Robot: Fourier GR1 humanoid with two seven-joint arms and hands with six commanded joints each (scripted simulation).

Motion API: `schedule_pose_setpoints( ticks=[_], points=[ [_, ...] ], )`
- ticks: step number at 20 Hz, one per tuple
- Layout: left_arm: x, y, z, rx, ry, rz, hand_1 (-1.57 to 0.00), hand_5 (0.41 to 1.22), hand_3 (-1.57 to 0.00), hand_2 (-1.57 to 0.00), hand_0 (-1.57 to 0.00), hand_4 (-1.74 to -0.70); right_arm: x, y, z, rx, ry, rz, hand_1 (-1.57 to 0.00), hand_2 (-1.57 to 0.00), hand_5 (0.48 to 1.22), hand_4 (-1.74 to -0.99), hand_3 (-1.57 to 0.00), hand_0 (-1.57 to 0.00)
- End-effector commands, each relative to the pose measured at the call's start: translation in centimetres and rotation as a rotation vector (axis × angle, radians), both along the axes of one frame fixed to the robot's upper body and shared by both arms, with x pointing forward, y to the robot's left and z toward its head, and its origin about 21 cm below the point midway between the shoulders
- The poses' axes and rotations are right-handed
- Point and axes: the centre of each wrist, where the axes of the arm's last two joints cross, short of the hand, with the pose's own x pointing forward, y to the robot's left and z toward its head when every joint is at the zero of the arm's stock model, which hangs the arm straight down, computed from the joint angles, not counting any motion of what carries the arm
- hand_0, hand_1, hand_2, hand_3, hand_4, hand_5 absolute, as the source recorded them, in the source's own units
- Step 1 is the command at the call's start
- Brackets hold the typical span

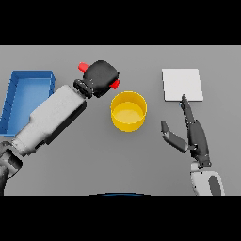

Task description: Pick up the red beaker and tilt it to pour out 1 green nut into yellow bowl. Pick up the yellow bowl and place it on the metallic measuring scale.

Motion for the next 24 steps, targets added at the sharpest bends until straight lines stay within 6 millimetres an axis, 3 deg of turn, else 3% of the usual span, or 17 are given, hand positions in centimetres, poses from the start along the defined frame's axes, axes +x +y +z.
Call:
schedule_pose_setpoints(
  ticks=[1,6,11,17,24],
  points=[
    [0.1,-0.4,0.0,0.056,0.005,-0.015,-1.57,1.212,-1.57,-1.57,-1.57,-1.66,0.0,-0.1,0.2,-0.006,0.004,-0.013,0.00,0.00,0.679,-1.245,0.00,0.00],
    [0.6,-3.4,0.8,0.271,-0.019,-0.100,-1.57,1.218,-1.57,-1.57,-1.57,-1.71,-0.1,0.0,-0.1,0.012,0.007,-0.031,0.00,0.00,0.650,-1.198,0.00,0.00],
    [0.6,-4.6,1.4,0.481,-0.090,-0.157,-1.57,1.220,-1.57,-1.57,-1.57,-1.73,0.0,0.1,-0.3,-0.030,0.011,-0.037,0.00,0.00,0.647,-1.188,0.00,0.00],
    [0.3,-5.5,0.6,0.690,-0.204,-0.284,-1.57,1.221,-1.57,-1.57,-1.57,-1.73,-0.1,0.1,-0.2,-0.008,0.008,-0.049,0.00,0.00,0.626,-1.167,0.00,0.00],
    [-0.1,-7.5,0.6,0.863,-0.314,-0.370,-1.57,1.221,-1.57,-1.57,-1.57,-1.73,-0.3,-0.2,-0.1,-0.036,-0.003,-0.048,0.00,0.00,0.634,-1.161,0.00,0.00]
  ],
)
